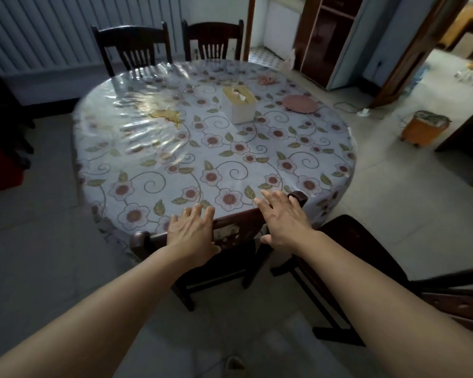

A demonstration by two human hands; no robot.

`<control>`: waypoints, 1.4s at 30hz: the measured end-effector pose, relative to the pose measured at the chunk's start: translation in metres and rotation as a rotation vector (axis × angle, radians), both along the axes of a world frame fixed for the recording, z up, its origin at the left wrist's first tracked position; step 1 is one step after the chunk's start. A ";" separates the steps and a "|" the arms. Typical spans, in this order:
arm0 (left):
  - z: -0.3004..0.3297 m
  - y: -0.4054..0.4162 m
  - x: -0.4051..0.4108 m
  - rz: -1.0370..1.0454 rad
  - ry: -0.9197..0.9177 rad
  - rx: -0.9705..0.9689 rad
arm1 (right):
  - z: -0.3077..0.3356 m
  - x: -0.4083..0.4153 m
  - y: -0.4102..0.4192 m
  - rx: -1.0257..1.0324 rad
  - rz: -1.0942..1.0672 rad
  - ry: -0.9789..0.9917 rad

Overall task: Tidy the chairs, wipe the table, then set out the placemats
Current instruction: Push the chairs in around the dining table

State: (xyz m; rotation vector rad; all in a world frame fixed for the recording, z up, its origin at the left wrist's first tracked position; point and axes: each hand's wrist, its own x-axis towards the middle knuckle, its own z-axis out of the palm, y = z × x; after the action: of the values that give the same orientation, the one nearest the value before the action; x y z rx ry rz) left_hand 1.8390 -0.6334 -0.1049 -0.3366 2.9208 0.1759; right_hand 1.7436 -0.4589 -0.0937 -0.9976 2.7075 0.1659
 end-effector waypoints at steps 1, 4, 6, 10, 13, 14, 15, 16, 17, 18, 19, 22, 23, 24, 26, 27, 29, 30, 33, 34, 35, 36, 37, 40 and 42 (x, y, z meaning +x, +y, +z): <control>0.004 0.006 0.000 -0.020 0.016 0.011 | 0.004 0.006 0.008 -0.007 -0.027 -0.006; 0.016 0.034 -0.002 -0.094 0.059 0.054 | 0.015 0.024 0.036 -0.018 -0.099 0.027; 0.025 0.061 -0.005 -0.176 0.099 0.085 | 0.023 0.037 0.063 -0.017 -0.175 0.039; 0.039 0.109 -0.008 -0.274 0.121 0.133 | 0.031 0.052 0.112 0.011 -0.273 0.070; 0.049 0.150 -0.010 -0.353 0.118 0.168 | 0.035 0.060 0.156 0.011 -0.361 0.110; 0.051 0.163 -0.012 -0.376 0.121 0.176 | 0.035 0.061 0.169 0.010 -0.386 0.119; 0.053 0.175 -0.014 -0.397 0.123 0.182 | 0.036 0.062 0.182 0.006 -0.410 0.122; 0.053 0.185 -0.017 -0.410 0.122 0.186 | 0.037 0.063 0.192 -0.004 -0.429 0.126; 0.054 0.202 -0.021 -0.430 0.121 0.180 | 0.038 0.063 0.209 -0.015 -0.455 0.128; 0.055 0.213 -0.024 -0.443 0.114 0.175 | 0.039 0.062 0.220 -0.025 -0.470 0.130; 0.056 0.226 -0.027 -0.456 0.105 0.171 | 0.040 0.060 0.232 -0.032 -0.482 0.134; 0.056 0.280 -0.042 -0.495 0.079 0.163 | 0.041 0.050 0.281 -0.060 -0.516 0.162; 0.056 0.296 -0.047 -0.503 0.075 0.166 | 0.042 0.047 0.296 -0.068 -0.524 0.164; 0.054 0.315 -0.052 -0.511 0.069 0.168 | 0.041 0.042 0.314 -0.077 -0.532 0.171; 0.049 0.358 -0.063 -0.524 0.056 0.173 | 0.041 0.032 0.356 -0.076 -0.545 0.187; 0.047 0.380 -0.067 -0.533 0.042 0.179 | 0.040 0.027 0.378 -0.070 -0.557 0.187; 0.041 0.424 -0.076 -0.547 0.021 0.195 | 0.036 0.018 0.422 -0.057 -0.583 0.182; 0.038 0.445 -0.081 -0.551 0.015 0.206 | 0.032 0.013 0.443 -0.048 -0.597 0.181; 0.027 0.507 -0.091 -0.559 -0.020 0.223 | 0.018 0.001 0.502 -0.022 -0.635 0.132; 0.023 0.519 -0.092 -0.565 -0.033 0.224 | 0.014 0.000 0.513 -0.008 -0.639 0.115; 0.019 0.533 -0.093 -0.572 -0.049 0.223 | 0.009 -0.002 0.525 -0.001 -0.647 0.086; 0.015 0.547 -0.096 -0.579 -0.068 0.220 | 0.004 -0.005 0.535 -0.005 -0.658 0.058; 0.010 0.560 -0.099 -0.585 -0.089 0.213 | -0.001 -0.007 0.544 -0.013 -0.667 0.032; -0.005 0.597 -0.108 -0.584 -0.156 0.183 | -0.021 -0.011 0.569 -0.045 -0.673 -0.030; -0.015 0.614 -0.113 -0.580 -0.192 0.155 | -0.031 -0.011 0.580 -0.059 -0.671 -0.064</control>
State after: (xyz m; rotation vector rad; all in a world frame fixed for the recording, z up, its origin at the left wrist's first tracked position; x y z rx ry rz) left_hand 1.7261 -0.0190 -0.1201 0.4867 2.6577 0.2580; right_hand 1.7330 0.1211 -0.1249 -0.0641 2.8258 -0.0723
